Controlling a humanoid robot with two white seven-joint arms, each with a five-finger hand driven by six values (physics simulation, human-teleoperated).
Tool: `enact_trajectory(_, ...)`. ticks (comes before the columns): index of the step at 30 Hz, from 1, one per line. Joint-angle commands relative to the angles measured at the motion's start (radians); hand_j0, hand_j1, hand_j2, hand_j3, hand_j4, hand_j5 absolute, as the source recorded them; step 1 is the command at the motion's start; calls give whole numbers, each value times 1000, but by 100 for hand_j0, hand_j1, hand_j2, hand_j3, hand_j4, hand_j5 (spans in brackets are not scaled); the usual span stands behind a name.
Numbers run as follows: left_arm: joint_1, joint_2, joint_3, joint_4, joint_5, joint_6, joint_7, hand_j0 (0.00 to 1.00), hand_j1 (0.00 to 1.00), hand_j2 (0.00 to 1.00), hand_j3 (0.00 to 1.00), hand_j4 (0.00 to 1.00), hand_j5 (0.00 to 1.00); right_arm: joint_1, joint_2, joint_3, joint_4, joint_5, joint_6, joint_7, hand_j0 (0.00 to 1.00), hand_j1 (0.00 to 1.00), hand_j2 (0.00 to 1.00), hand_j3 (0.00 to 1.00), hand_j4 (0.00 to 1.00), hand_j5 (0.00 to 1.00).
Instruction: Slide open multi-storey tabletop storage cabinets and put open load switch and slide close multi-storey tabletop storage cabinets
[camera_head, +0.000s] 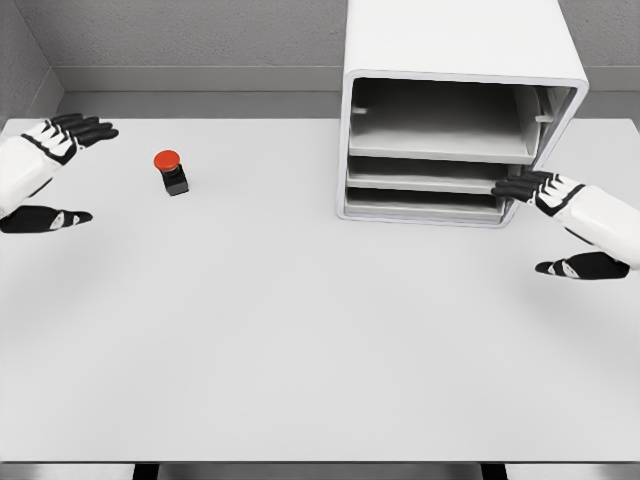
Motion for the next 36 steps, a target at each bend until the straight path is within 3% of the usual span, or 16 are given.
enact_trajectory(1, 0, -39, -2, -5, 1, 0, 0, 100, 100, 100, 100, 100, 100, 0, -1, -1, 0, -5, 2, -1, 100, 100, 100, 100, 100, 100)
enact_trajectory(3, -15, -94, -1, 2, 3, 0, 0, 100, 100, 100, 100, 100, 100, -2, 0, 1, 1, 5, 2, -1, 100, 100, 100, 100, 100, 100)
enact_trajectory(6, -29, -105, -1, 7, 1, 0, 0, 100, 100, 100, 100, 100, 100, -2, 39, -27, 3, 7, 2, -1, 100, 100, 100, 100, 100, 100)
enact_trajectory(8, -29, -122, -2, 9, 0, 0, 0, 100, 100, 100, 100, 100, 100, 11, 115, -130, 27, 7, 2, 16, 100, 100, 100, 100, 100, 100)
enact_trajectory(10, -28, -143, -24, 8, 1, 0, 0, 100, 100, 100, 100, 100, 100, 14, 151, -134, -3, 7, 2, 173, 100, 100, 100, 100, 100, 100)
enact_trajectory(11, -26, -175, -39, 15, 4, 0, 0, 100, 100, 100, 100, 100, 100, 18, 123, -131, -45, 7, 2, 185, 100, 100, 100, 100, 100, 100)
enact_trajectory(12, -26, -180, -41, 31, 4, 0, 0, 100, 100, 100, 100, 100, 100, 14, 50, -127, -45, 1, 2, 176, 100, 100, 100, 100, 100, 100)
enact_trajectory(13, -26, -181, -42, 39, 6, 0, 2, 100, 100, 100, 100, 100, 100, -3, 3, -102, -45, -5, 2, 170, 100, 100, 100, 100, 100, 100)
enact_trajectory(15, -31, -186, -41, 39, 12, 0, 3, 100, 100, 100, 100, 100, 100, -58, -21, 1, -45, -4, 2, 147, 100, 100, 100, 100, 100, 100)
enact_trajectory(17, -41, -186, -38, 42, 13, 0, 5, 100, 100, 100, 100, 100, 100, -159, -69, 151, -43, -2, 2, 147, 100, 100, 100, 100, 100, 100)
enact_trajectory(20, -74, -175, -29, 44, 15, 0, 6, 100, 100, 100, 100, 100, 100, -279, -105, 292, -43, -1, 2, 145, 100, 100, 100, 100, 100, 100)
enact_trajectory(26, -141, -172, 33, 76, 13, 0, 6, 100, 100, 100, 100, 100, 100, -454, -109, 453, -39, 2, 2, 148, 100, 100, 100, 100, 100, 100)
enact_trajectory(30, -150, -160, 51, 85, 10, 0, 6, 100, 100, 100, 100, 100, 100, -618, -107, 608, 36, -2, 2, 144, 100, 100, 100, 100, 100, 100)
enact_trajectory(36, -149, -138, 37, 84, 3, 0, 2, 100, 100, 100, 100, 100, 100, -764, -87, 766, 110, -5, 2, 141, 100, 100, 100, 100, 100, 100)
